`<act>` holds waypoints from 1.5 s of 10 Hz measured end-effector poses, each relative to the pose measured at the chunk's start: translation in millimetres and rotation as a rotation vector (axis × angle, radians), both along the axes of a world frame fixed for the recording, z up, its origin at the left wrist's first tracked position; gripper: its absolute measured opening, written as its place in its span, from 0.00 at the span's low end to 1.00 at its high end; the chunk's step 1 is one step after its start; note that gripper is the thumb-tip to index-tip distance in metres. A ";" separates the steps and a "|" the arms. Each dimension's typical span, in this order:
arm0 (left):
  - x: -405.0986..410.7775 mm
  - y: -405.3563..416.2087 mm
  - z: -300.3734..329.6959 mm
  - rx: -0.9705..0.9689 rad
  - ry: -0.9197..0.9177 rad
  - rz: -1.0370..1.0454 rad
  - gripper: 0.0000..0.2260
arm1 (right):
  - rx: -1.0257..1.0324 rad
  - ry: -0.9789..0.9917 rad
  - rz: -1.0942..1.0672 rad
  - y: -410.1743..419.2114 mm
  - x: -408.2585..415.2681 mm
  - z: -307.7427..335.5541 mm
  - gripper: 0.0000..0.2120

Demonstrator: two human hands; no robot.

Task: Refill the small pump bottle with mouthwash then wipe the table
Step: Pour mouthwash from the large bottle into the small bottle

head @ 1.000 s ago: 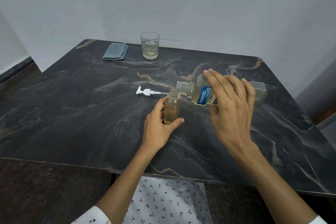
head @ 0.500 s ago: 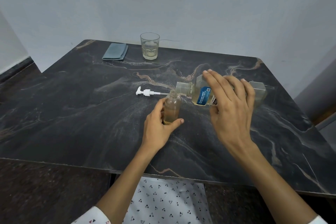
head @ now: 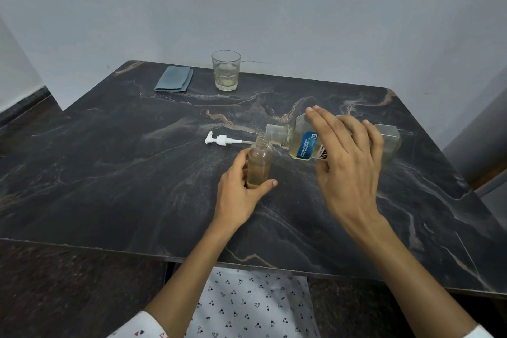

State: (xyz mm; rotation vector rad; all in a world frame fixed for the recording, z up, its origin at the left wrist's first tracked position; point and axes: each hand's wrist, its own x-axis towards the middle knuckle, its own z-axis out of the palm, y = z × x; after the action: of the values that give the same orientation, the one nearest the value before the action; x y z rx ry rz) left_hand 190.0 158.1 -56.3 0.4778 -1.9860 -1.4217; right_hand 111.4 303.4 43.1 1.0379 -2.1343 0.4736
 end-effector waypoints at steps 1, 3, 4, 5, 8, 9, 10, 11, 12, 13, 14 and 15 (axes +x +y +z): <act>0.3 -0.4 -0.1 -0.011 -0.005 0.002 0.28 | -0.005 0.002 0.003 0.0 -0.2 0.4 0.40; 0.3 -1.4 -0.3 -0.021 -0.011 0.005 0.30 | -0.009 0.003 0.003 0.1 0.4 0.6 0.40; 0.5 -1.5 -0.2 -0.020 -0.009 -0.002 0.30 | -0.008 0.000 0.003 -0.2 0.3 0.5 0.40; 0.6 -1.3 0.1 -0.017 -0.012 -0.004 0.29 | -0.014 0.005 0.005 0.0 0.0 0.4 0.39; 0.1 0.2 1.1 -0.002 -0.005 0.003 0.29 | -0.021 0.011 0.004 0.3 0.1 0.3 0.39; 0.6 0.5 1.2 0.012 -0.002 -0.001 0.29 | -0.018 0.009 0.006 0.2 0.0 -0.1 0.39; 1.0 0.5 1.9 0.004 -0.013 0.001 0.29 | -0.015 0.007 0.007 0.0 -0.3 -0.2 0.40; 1.2 0.2 2.1 0.008 -0.014 0.002 0.29 | -0.013 0.006 0.007 -0.2 -0.3 0.1 0.40; 0.9 -0.2 2.4 -0.005 -0.012 0.004 0.29 | -0.010 0.002 0.002 -0.2 0.3 0.5 0.40; 0.9 -0.2 2.1 -0.016 -0.014 0.008 0.29 | -0.011 0.001 -0.001 -0.2 0.8 0.8 0.39; 0.9 0.3 1.8 -0.008 -0.010 0.005 0.28 | -0.006 0.001 -0.003 0.2 1.0 1.1 0.38; 0.7 0.4 2.3 0.000 -0.008 -0.006 0.28 | -0.008 0.004 0.000 0.1 0.8 1.0 0.39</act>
State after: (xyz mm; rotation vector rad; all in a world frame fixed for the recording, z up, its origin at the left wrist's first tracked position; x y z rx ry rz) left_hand 190.7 158.5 -54.0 0.4789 -1.9954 -1.4248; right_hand 112.1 303.5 44.1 1.0336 -2.1273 0.4798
